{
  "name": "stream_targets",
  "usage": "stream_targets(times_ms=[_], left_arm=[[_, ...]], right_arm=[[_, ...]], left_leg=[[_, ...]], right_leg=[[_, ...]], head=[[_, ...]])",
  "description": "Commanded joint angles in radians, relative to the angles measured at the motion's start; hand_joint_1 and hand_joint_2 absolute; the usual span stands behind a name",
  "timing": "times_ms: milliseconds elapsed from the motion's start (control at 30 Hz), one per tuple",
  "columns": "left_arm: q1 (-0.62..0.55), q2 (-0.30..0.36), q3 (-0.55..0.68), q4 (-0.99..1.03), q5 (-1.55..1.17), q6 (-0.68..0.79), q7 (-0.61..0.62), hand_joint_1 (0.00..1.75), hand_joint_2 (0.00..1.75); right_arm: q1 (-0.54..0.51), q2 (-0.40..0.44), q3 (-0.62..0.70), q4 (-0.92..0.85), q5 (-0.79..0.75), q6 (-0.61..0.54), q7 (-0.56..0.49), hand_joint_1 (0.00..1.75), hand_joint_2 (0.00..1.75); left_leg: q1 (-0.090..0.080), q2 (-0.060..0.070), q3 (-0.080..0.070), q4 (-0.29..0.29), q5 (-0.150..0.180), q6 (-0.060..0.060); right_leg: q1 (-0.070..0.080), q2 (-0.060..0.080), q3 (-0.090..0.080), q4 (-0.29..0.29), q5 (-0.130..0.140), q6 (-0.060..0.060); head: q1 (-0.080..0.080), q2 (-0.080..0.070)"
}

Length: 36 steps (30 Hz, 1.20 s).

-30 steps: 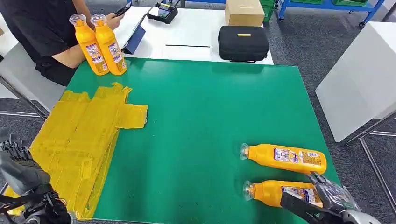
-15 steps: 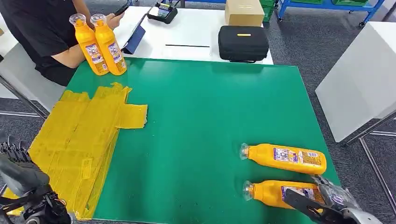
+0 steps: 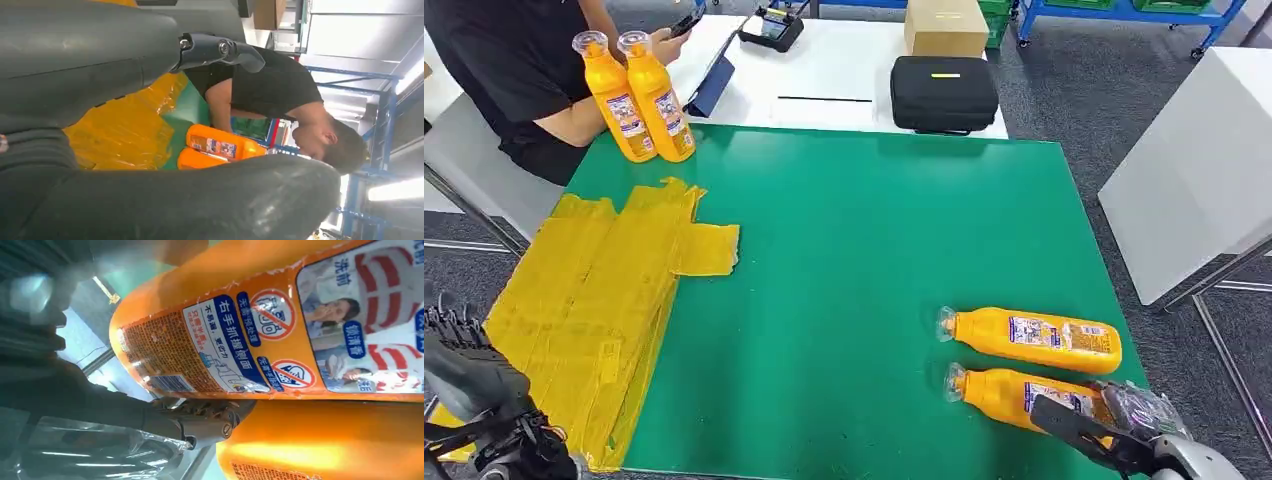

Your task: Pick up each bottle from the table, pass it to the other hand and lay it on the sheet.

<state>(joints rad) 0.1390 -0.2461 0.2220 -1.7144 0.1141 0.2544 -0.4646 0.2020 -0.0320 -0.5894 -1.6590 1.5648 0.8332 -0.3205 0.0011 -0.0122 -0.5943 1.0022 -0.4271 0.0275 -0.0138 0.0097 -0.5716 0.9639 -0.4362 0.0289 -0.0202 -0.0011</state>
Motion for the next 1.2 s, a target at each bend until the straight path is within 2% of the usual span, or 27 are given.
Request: stream_targets(times_ms=[33,467,533,600,633,667,700,800,833,867,1000,1100,1200], left_arm=[[-0.017,-0.002,0.025,0.014,0.006,0.001,0.005,0.0,0.0],[-0.017,0.003,0.019,0.035,0.011,0.0,0.001,0.0,0.0],[-0.008,0.003,0.023,0.024,0.015,0.005,-0.003,0.0,0.0],[0.001,0.001,0.03,0.012,0.02,-0.001,-0.003,0.0,0.0],[0.004,-0.002,0.035,0.008,0.019,0.0,-0.003,0.0,0.0],[0.008,-0.003,0.038,0.003,0.02,-0.004,-0.002,0.0,0.0],[0.008,-0.003,0.039,0.002,0.02,-0.005,-0.002,0.0,0.0],[0.008,-0.004,0.039,0.002,0.02,-0.005,-0.002,0.0,0.0],[0.008,-0.006,0.042,0.002,0.02,-0.003,-0.002,0.0,0.0],[0.014,-0.008,0.047,-0.002,0.02,-0.005,-0.002,0.0,0.0],[0.022,-0.02,0.063,-0.006,0.021,-0.014,-0.007,0.0,0.0],[0.018,-0.025,0.067,-0.002,0.022,-0.007,-0.007,0.0,0.0],[0.019,-0.026,0.07,-0.005,0.022,-0.003,-0.009,0.0,0.0]], right_arm=[[-0.016,0.016,0.069,0.117,-0.033,0.035,-0.033,1.75,1.75],[-0.058,-0.047,0.177,0.249,-0.092,-0.01,-0.029,1.75,1.75],[-0.111,-0.087,0.257,0.34,-0.179,-0.057,-0.055,1.75,1.75],[-0.15,-0.104,0.304,0.399,-0.225,-0.085,-0.009,1.75,1.75],[-0.162,-0.111,0.332,0.409,-0.266,-0.114,-0.037,1.75,1.75],[-0.176,-0.117,0.356,0.426,-0.289,-0.124,-0.02,1.75,1.75],[-0.179,-0.118,0.362,0.427,-0.294,-0.126,-0.015,1.75,1.75],[-0.178,-0.12,0.365,0.425,-0.3,-0.126,-0.011,1.75,1.75],[-0.179,-0.117,0.369,0.419,-0.336,-0.134,-0.051,1.75,1.75],[-0.213,-0.108,0.395,0.445,-0.392,-0.133,-0.085,1.75,1.75],[-0.328,-0.11,0.56,0.6,-0.492,-0.178,-0.077,1.75,1.75],[-0.396,-0.119,0.662,0.755,-0.491,-0.221,-0.08,1.75,1.75],[-0.427,-0.108,0.689,0.824,-0.514,-0.24,-0.092,1.75,1.75]], left_leg=[[0.001,0.002,0.004,-0.001,-0.001,-0.002],[0.002,0.005,0.008,-0.002,-0.001,-0.002],[0.002,0.006,0.01,-0.002,-0.001,-0.002],[0.002,0.01,0.011,-0.002,-0.001,-0.002],[0.002,0.011,0.011,-0.002,-0.002,-0.002],[0.002,0.011,0.01,-0.002,-0.002,-0.002],[0.001,0.014,0.011,-0.002,-0.002,-0.003],[0.001,0.012,0.01,-0.002,-0.001,-0.003],[0.001,0.01,0.011,-0.002,-0.001,-0.002],[0.001,0.009,0.012,-0.002,0.0,-0.002],[0.002,0.016,0.013,-0.001,-0.001,-0.002],[0.002,0.017,0.011,-0.003,-0.001,-0.003],[0.002,0.012,0.014,-0.002,0.0,-0.002]], right_leg=[[0.001,0.001,0.004,-0.002,0.0,-0.002],[0.002,0.003,0.007,-0.003,0.001,-0.002],[0.002,0.004,0.008,-0.003,0.001,-0.002],[0.002,0.009,0.008,-0.004,0.002,-0.002],[0.002,0.011,0.009,-0.004,0.003,-0.002],[0.002,0.01,0.01,-0.003,0.002,-0.001],[0.002,0.013,0.009,-0.003,0.003,-0.002],[0.002,0.011,0.008,-0.002,0.004,-0.002],[0.002,0.009,0.009,-0.002,0.004,-0.002],[0.002,0.008,0.009,-0.003,0.004,-0.002],[0.003,0.016,0.009,-0.003,0.006,-0.002],[0.003,0.016,0.009,-0.003,0.007,-0.003],[0.003,0.011,0.01,-0.003,0.006,-0.003]], head=[[0.0,0.0],[0.0,0.0],[0.0,0.0],[0.0,0.0],[0.0,0.0],[0.0,0.0],[0.0,0.0],[0.0,0.0],[0.0,0.0],[0.0,0.0],[0.0,0.0],[0.0,0.0],[0.0,0.0]])
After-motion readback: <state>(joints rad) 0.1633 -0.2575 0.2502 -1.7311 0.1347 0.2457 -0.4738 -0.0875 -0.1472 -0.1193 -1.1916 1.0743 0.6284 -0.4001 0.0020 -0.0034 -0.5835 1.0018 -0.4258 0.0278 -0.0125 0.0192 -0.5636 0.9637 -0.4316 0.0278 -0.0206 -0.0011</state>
